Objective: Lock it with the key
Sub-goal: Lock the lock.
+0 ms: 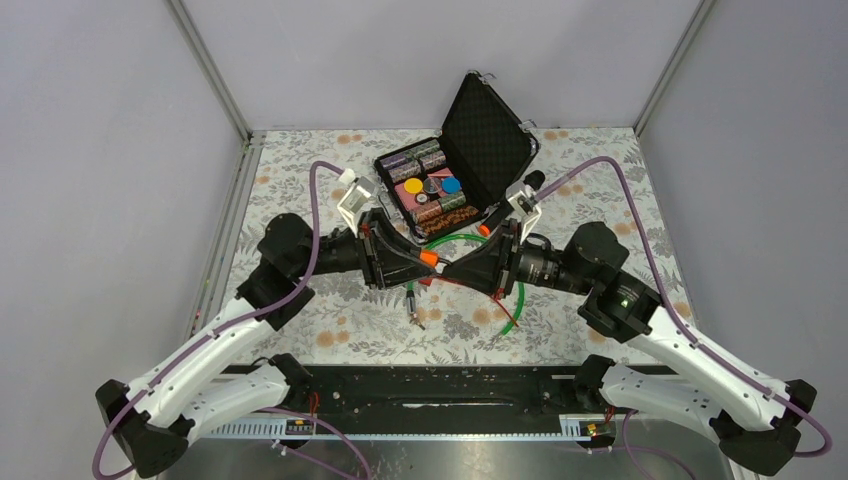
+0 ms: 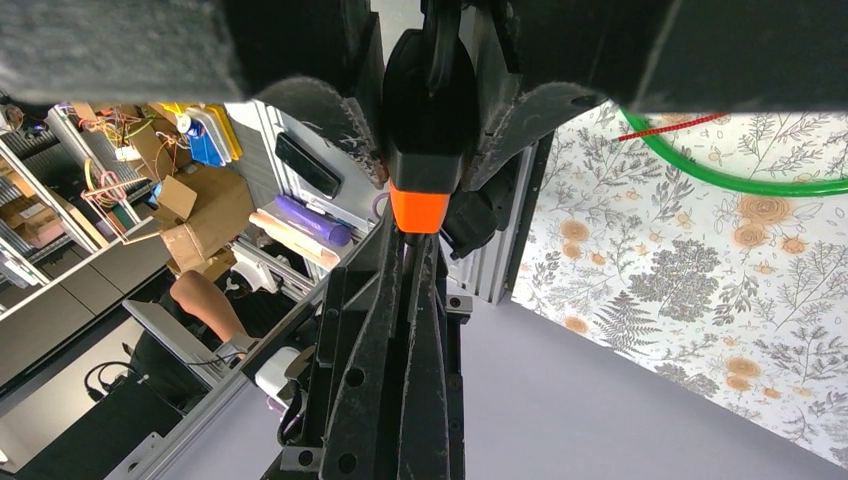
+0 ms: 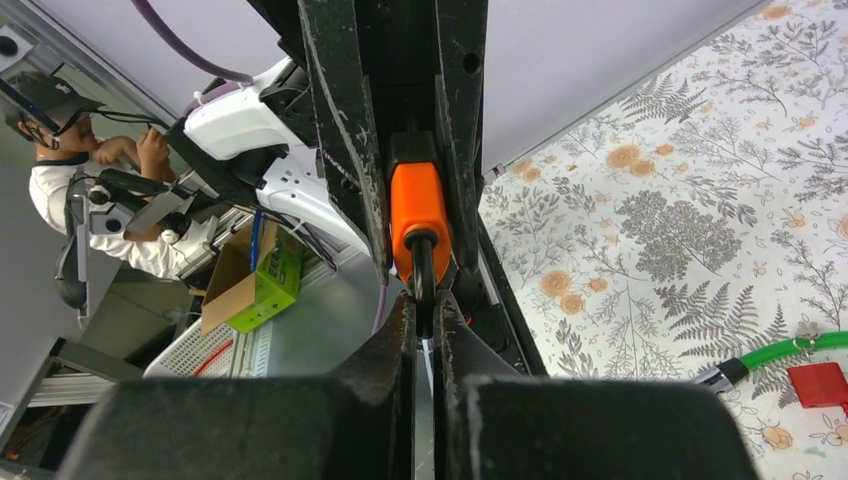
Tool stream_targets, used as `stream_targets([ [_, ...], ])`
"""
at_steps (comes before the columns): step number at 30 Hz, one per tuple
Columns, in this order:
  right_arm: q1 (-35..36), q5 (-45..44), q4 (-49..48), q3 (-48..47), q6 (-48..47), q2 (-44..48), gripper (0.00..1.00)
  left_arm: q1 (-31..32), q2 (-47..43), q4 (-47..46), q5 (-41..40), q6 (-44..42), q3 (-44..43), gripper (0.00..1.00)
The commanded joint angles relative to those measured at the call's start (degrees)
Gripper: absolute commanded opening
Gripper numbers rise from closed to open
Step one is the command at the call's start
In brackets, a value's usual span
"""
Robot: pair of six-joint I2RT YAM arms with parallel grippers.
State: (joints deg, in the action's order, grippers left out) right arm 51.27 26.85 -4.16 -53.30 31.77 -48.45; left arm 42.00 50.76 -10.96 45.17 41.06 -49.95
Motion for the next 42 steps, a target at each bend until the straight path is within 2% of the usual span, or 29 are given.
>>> stream_targets([
  [1,1.4,-2.5,-10.5,-0.2,1.1,-3.5,0.00,3.6,4.8,2.2,-0.8,-1.0,3.5,0.00],
  [3,1.4,-4.7,-8.0,0.0,-0.8,-2.4,0.00,3.4,3.5,5.2,-3.7,-3.0,2.7,0.00],
  [8,1.4,-11.5,7.4,-0.5,-10.2,1.7,0.00,1.1,1.5,13.3,-5.9,-8.3,-1.8,0.02],
  [10,1.4,-14.0,14.2,-1.8,-14.6,3.3,0.00,0.0,1.1,15.2,-5.8,-10.7,-3.0,0.24],
  [13,1.4,-14.6,21.9,-3.8,-20.7,5.1,0.00,-1.0,1.3,16.9,-5.7,-13.8,-4.5,0.70],
  [17,1.4,-9.2,32.6,-7.5,-29.6,4.6,0.00,-1.1,0.9,15.6,-9.3,-18.4,-3.2,0.88],
  [21,1.4,-2.8,37.7,-7.2,-35.5,3.4,0.00,-1.1,1.2,6.2,-4.6,-18.8,3.1,0.89],
  [26,1.4,1.1,42.2,-8.7,-40.2,-1.6,0.00,-0.1,5.2,-1.8,7.2,-19.0,6.0,0.87],
  [30,1.4,4.5,45.2,-11.9,-42.3,-7.4,0.00,2.5,11.5,4.4,12.6,-24.2,3.7,0.79],
  [36,1.4,4.6,45.4,-14.4,-42.9,-11.0,0.00,4.6,14.4,4.8,13.3,-26.9,6.0,0.71],
  [42,1.4,5.3,44.8,-15.3,-42.6,-11.4,0.00,4.7,15.3,4.8,13.7,-26.7,5.8,0.49],
])
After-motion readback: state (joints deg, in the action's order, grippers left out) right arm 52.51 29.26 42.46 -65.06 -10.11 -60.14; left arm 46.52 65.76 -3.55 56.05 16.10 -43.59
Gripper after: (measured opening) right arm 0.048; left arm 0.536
